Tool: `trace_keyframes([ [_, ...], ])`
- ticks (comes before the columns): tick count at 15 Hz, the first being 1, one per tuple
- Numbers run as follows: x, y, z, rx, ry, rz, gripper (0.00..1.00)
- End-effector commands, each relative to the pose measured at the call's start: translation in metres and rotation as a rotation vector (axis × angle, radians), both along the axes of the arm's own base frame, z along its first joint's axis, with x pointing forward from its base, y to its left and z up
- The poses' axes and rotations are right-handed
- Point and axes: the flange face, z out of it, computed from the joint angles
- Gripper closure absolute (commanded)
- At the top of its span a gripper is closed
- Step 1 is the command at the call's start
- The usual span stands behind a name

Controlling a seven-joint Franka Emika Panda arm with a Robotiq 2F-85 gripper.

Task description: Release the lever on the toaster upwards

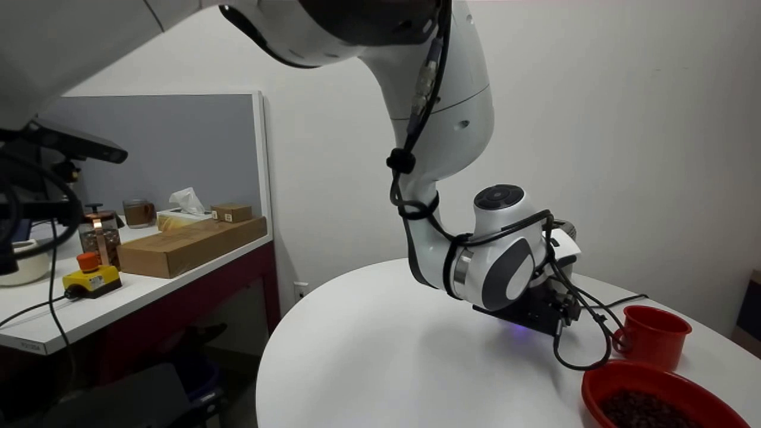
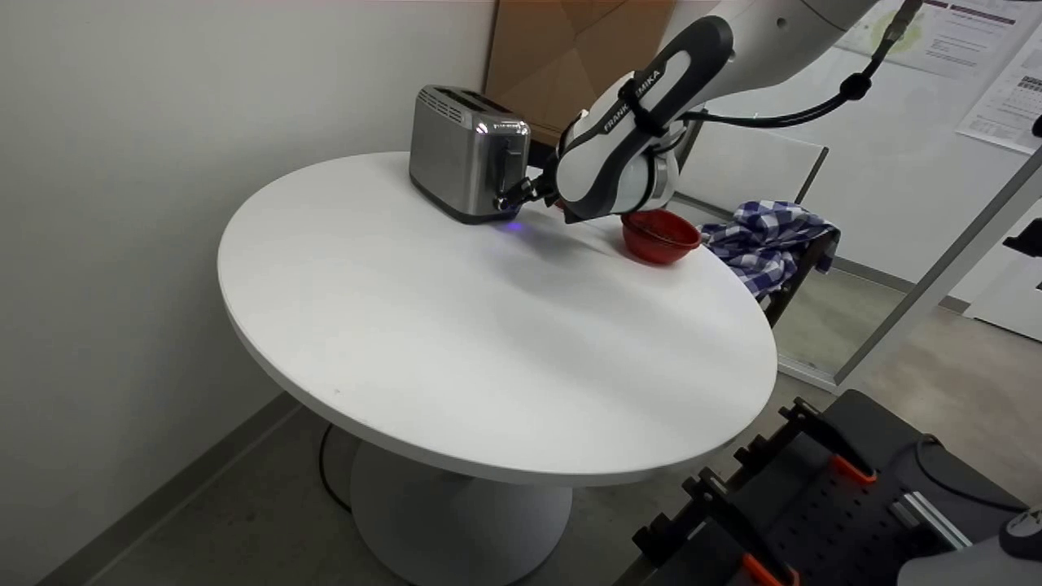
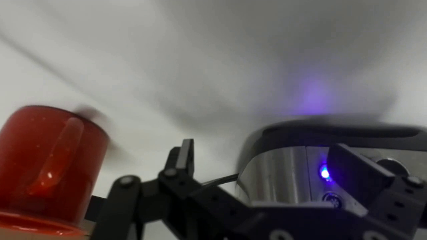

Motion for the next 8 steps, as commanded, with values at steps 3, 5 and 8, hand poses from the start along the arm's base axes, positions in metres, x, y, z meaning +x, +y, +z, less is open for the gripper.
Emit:
trace_keyframes([
  [3, -0.001, 0.011, 0.021, 0.149, 0.189, -0.014, 0.00],
  [5, -0.008, 0.015, 0.038, 0.216, 0.270, -0.025, 0.00],
  [8, -0.030, 0.010, 0.074, 0.278, 0.385, -0.059, 0.00],
])
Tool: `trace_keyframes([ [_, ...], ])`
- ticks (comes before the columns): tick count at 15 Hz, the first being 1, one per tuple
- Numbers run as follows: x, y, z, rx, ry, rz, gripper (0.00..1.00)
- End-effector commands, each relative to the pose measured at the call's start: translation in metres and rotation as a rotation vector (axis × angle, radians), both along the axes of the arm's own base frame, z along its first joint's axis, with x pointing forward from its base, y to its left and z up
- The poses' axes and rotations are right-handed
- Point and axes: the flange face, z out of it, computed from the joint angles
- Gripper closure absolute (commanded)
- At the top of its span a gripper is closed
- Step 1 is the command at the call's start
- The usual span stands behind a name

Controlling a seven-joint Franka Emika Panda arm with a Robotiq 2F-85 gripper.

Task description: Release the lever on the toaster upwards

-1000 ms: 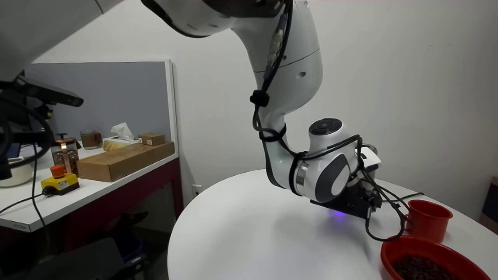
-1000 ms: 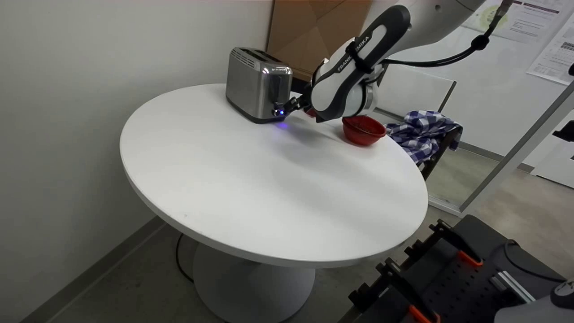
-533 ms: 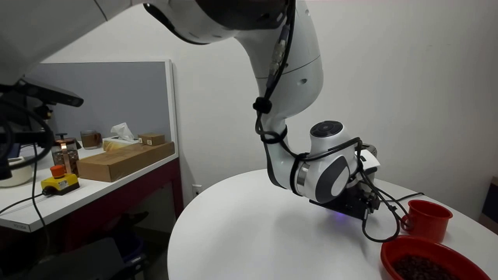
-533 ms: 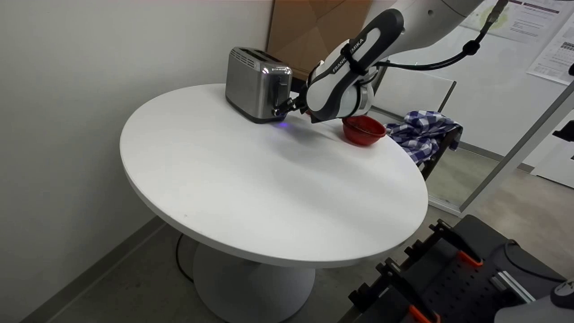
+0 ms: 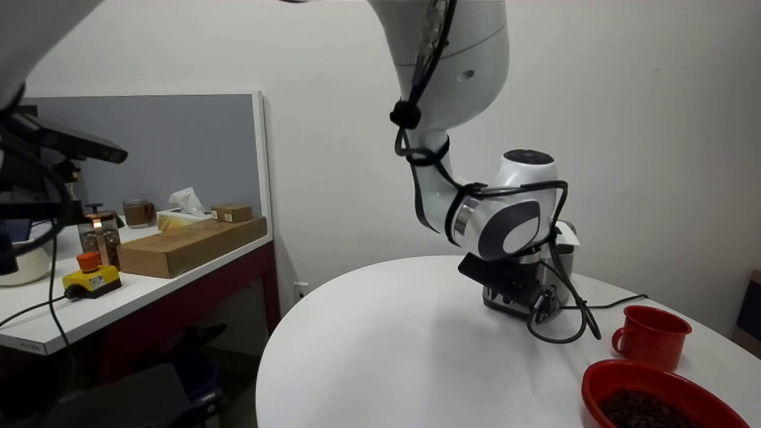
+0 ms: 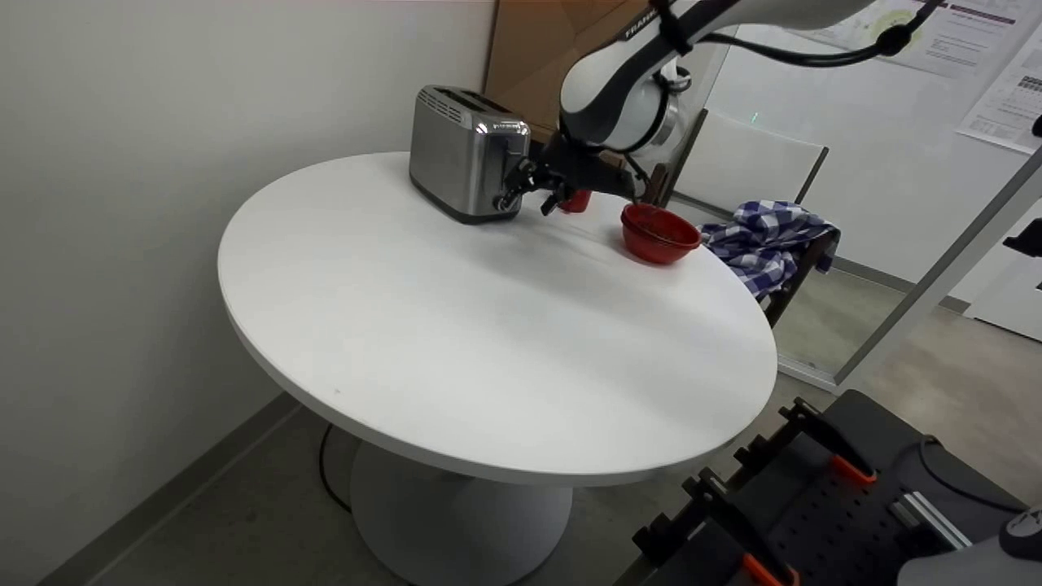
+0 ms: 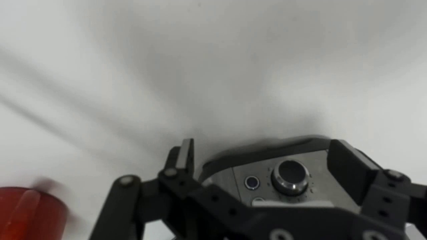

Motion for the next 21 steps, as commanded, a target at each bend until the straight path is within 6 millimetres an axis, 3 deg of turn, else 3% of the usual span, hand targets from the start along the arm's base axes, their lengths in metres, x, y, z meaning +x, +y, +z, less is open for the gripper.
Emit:
trace_keyframes([
  [1, -0.035, -0.005, 0.048, 0.059, 0.129, -0.017, 0.00],
  [5, -0.081, -0.008, 0.093, 0.054, 0.217, 0.002, 0.00],
  [10, -0.150, 0.005, 0.141, -0.041, 0.207, 0.126, 0.00],
  [16, -0.212, 0.020, 0.191, -0.116, 0.198, 0.198, 0.00],
  [17, -0.185, 0.015, 0.173, -0.111, 0.184, 0.179, 0.00],
  [21, -0.207, 0.020, 0.190, -0.111, 0.185, 0.185, 0.00],
])
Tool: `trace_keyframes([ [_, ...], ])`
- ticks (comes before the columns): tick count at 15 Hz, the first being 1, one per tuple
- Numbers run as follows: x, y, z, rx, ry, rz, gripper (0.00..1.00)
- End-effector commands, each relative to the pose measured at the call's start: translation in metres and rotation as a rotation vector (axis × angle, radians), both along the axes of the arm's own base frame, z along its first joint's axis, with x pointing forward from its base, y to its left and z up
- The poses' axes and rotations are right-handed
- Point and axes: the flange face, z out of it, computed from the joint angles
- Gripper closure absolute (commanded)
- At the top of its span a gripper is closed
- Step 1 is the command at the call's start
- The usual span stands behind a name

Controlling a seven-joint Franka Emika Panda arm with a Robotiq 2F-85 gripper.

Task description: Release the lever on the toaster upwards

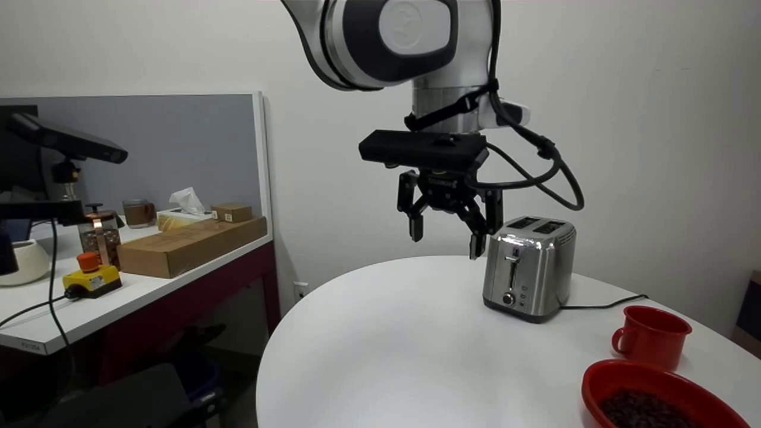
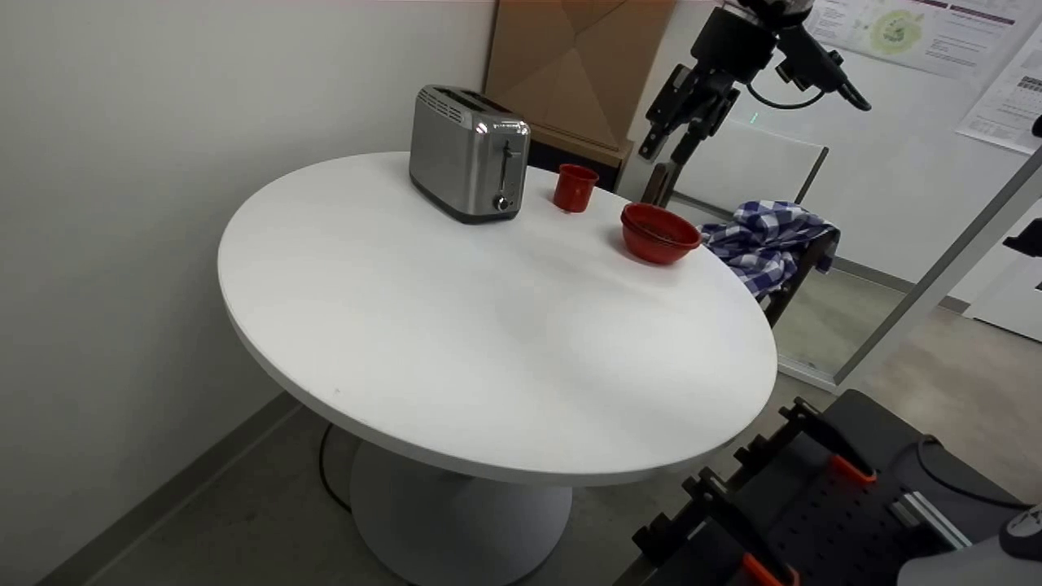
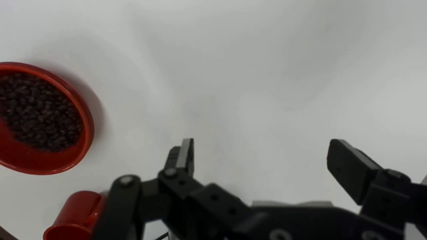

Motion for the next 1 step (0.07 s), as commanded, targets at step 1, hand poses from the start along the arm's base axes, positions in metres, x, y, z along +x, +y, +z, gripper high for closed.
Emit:
trace_keyframes([
  [1, -0.0010, 0.0003, -0.0004, 0.000, 0.002, 0.000, 0.00],
])
